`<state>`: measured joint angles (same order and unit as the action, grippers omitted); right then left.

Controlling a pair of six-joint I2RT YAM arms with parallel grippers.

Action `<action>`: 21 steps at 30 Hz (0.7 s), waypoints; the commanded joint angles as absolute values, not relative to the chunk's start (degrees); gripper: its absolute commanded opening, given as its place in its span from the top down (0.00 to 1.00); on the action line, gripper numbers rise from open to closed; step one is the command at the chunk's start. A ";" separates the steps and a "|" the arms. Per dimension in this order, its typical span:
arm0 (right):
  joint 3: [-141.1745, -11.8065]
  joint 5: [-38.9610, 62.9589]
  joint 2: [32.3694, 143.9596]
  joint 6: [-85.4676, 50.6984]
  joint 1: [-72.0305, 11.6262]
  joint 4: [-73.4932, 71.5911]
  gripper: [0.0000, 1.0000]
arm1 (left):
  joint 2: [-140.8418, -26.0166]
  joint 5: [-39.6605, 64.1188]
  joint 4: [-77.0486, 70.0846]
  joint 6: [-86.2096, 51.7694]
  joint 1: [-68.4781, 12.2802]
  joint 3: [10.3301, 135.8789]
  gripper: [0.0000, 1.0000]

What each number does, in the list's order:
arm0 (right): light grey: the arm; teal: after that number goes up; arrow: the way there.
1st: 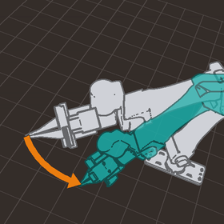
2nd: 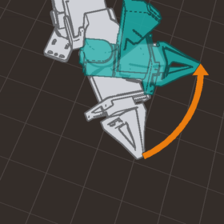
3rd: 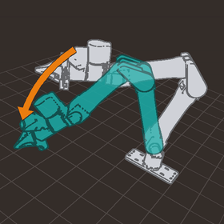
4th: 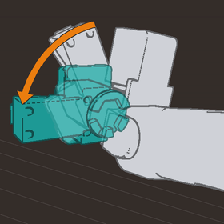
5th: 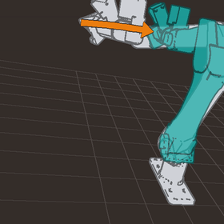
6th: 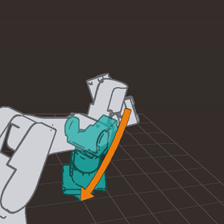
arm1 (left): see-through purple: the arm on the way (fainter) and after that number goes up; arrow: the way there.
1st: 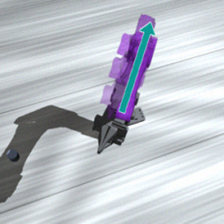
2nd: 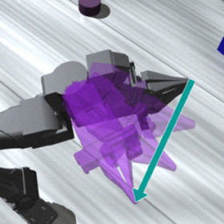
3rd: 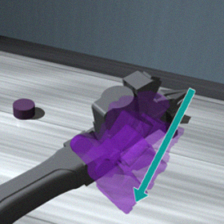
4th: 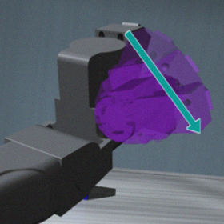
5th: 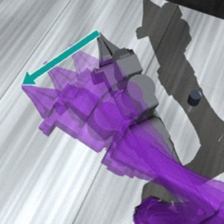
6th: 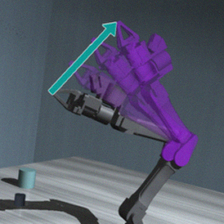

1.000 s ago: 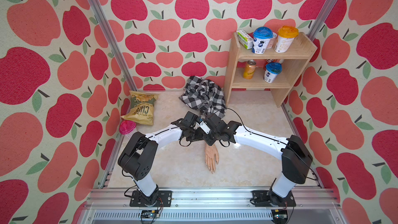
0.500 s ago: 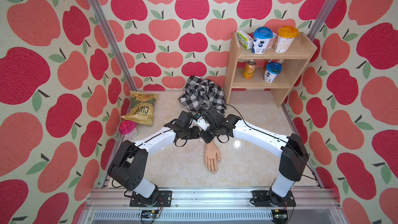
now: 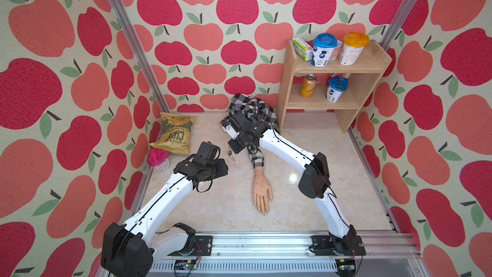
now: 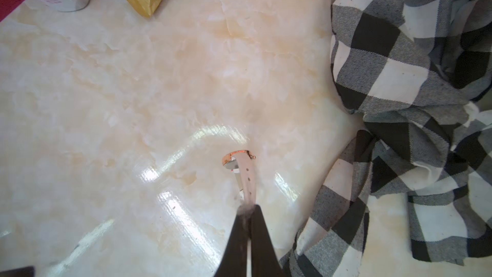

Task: Take off the watch
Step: Place the watch at the center of the board.

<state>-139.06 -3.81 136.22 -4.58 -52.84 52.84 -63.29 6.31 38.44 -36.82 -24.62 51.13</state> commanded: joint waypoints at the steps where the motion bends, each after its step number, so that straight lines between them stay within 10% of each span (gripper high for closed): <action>1: -154.75 -7.11 144.14 -5.41 -50.57 61.97 1.00 | -59.14 4.47 42.85 -38.33 -23.87 50.04 0.45; 21: -132.61 -15.91 140.60 -13.56 -55.18 57.44 1.00 | -58.68 6.42 40.43 -37.31 -21.83 48.60 0.44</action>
<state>-136.92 -14.39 144.77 -10.13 -53.15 56.51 -58.39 6.00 40.69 -37.89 -22.00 49.39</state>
